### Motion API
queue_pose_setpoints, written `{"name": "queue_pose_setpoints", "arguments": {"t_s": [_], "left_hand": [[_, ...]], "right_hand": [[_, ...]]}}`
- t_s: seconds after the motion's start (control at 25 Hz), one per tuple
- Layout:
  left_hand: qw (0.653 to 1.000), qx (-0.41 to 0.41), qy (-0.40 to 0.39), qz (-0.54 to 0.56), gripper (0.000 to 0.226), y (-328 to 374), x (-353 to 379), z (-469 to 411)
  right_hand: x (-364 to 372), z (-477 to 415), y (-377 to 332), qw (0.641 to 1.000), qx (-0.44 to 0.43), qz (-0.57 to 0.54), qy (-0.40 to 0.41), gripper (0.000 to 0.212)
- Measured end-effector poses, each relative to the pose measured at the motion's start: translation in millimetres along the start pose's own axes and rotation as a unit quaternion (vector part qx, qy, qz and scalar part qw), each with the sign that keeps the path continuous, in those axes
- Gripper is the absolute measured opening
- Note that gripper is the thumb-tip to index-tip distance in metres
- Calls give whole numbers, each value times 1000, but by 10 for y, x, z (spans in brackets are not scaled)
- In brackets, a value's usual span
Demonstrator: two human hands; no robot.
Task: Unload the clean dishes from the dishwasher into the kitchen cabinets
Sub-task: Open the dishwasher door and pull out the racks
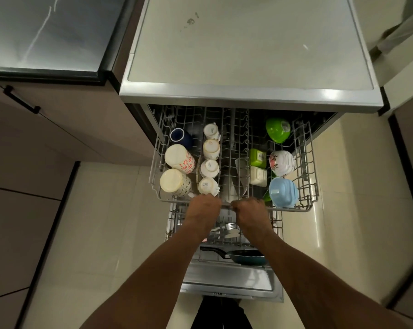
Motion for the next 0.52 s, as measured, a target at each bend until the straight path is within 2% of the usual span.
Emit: {"name": "queue_pose_setpoints", "arguments": {"t_s": [0.2, 0.4, 0.52], "left_hand": [[1000, 10, -21, 10, 19, 128, 124, 250], [999, 3, -44, 12, 18, 189, 230, 442], [998, -10, -51, 30, 11, 225, 311, 504]], "right_hand": [[64, 320, -61, 1000, 14, -19, 4, 13], [145, 516, -109, 1000, 18, -14, -12, 20], [120, 616, -96, 999, 23, -44, -6, 16]]}}
Point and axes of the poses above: each hand's wrist, its own z-axis away from the middle knuckle, its own x-axis out of the palm, y = z × x, the point moved 7 cm from there along -z, towards the middle knuckle, and after that the axes turned 9 degrees about -z, right-handed, at the moved point
